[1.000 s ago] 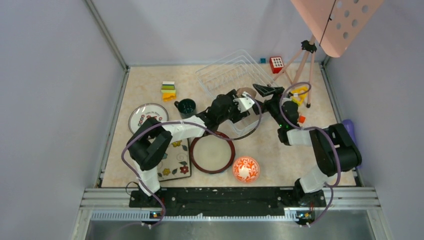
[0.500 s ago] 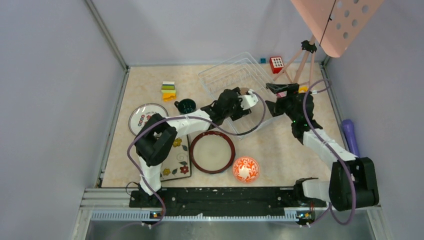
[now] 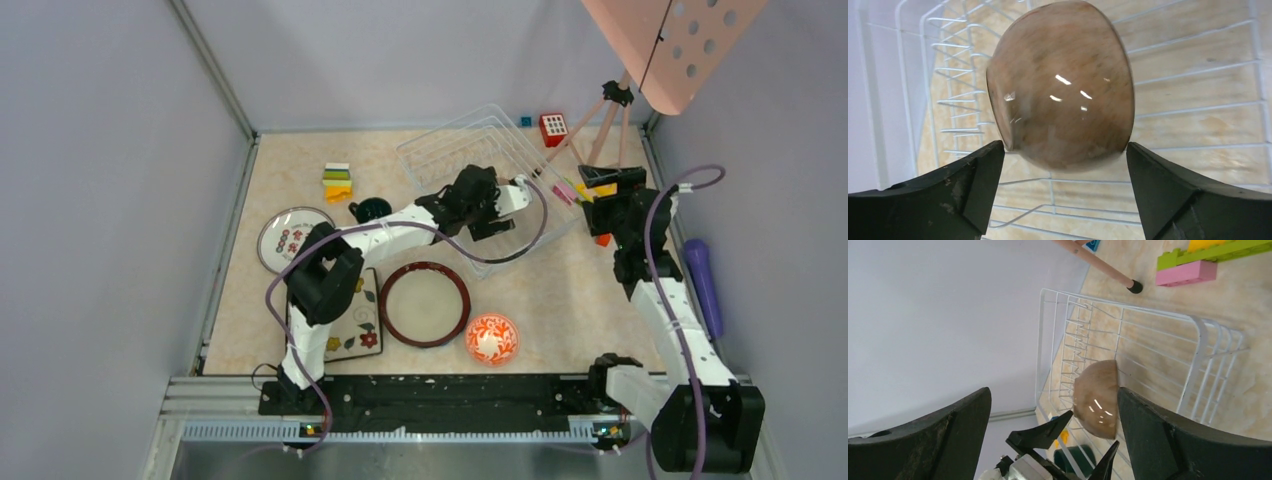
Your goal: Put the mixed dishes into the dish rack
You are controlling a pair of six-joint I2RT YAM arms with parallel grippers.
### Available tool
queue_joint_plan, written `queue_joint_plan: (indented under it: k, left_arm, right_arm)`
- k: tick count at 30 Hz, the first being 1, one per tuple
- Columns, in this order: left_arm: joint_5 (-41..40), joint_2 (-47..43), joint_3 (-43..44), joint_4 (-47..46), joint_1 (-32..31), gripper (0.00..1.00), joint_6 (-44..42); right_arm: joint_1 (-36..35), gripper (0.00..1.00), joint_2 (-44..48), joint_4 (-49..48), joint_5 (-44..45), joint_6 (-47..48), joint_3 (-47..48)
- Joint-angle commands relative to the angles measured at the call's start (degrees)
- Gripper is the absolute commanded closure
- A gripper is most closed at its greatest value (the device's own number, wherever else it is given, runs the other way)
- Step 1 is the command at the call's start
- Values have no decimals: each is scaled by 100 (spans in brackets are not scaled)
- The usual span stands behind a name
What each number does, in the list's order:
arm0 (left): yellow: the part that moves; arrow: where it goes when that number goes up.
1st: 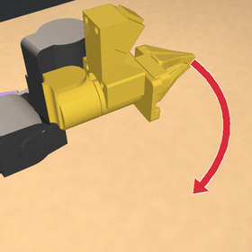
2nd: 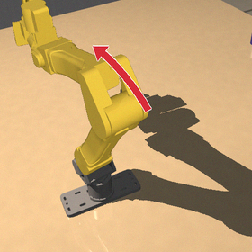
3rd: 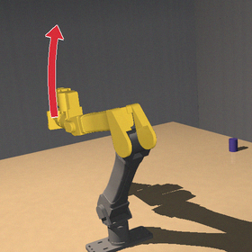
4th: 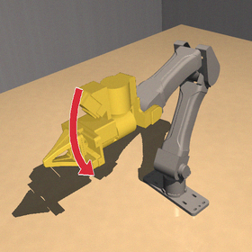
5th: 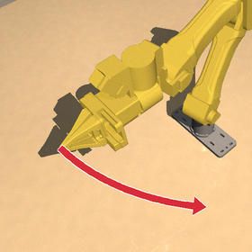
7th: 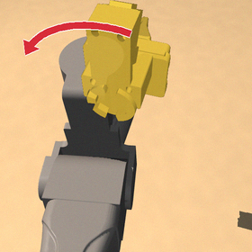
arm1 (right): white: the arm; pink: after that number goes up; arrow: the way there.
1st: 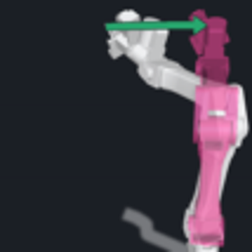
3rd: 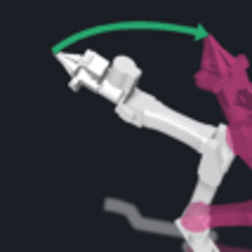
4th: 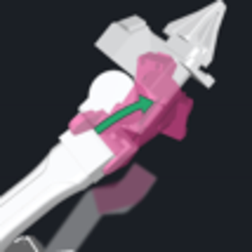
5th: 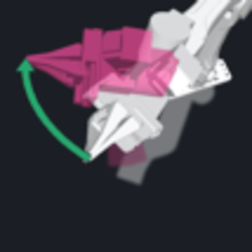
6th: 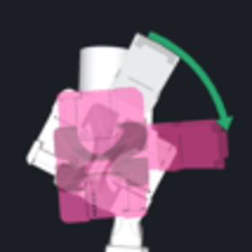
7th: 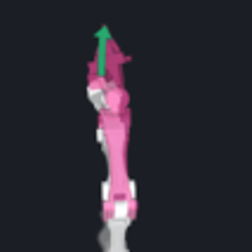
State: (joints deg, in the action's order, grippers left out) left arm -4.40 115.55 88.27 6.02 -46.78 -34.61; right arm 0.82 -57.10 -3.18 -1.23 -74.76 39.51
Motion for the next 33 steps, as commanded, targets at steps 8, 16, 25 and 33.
queue_joint_plan:
  k: [8, 16, 25, 33]
  left_arm:
    - [1430, 92, 1294, 2084, -56, 2, 367]
    - [1907, -712, 943, 1270, 450, 5, 2118]
    - [1083, -1825, -1, 781, 1033, 7, 4773]
    - [-353, -2635, -721, 1550, 1434, 5, 5940]
  right_arm:
    - [159, 6, -34, 428, -127, 738, 558]
    - [162, 9, -669, 419, -1031, 2045, 1105]
    - [-979, 25, -2563, 2565, -1041, 4409, 3242]
    - [-2140, 33, -3482, 3188, 604, 4611, 3864]
